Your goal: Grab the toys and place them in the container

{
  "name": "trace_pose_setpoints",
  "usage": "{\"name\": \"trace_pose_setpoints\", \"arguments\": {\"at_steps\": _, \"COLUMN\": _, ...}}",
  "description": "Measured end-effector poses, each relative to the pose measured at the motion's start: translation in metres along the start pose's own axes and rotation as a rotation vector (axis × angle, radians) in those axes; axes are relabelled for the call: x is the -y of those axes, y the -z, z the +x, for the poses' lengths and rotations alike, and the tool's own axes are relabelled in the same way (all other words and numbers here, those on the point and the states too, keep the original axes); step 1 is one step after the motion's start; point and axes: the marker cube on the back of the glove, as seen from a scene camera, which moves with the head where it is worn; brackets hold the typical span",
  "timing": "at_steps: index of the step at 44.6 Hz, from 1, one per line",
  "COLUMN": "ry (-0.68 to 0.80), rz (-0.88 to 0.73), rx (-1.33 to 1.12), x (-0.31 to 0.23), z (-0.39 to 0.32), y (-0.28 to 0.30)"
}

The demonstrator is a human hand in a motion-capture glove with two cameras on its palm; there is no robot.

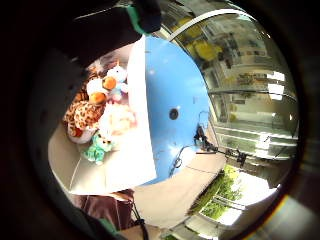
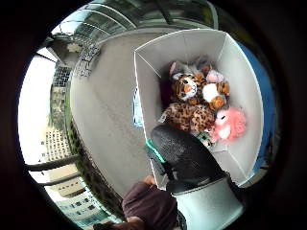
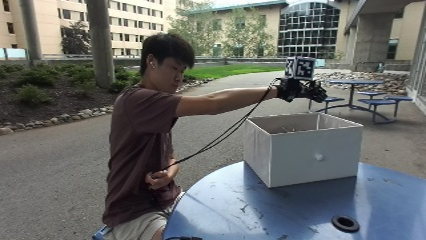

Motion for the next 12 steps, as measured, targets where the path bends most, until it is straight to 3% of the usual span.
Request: {"name": "trace_pose_setpoints", "arguments": {"at_steps": 12, "ry": 0.037, "rz": 0.017, "rx": 0.073, "x": -0.001, "z": 0.007, "y": -0.005}}
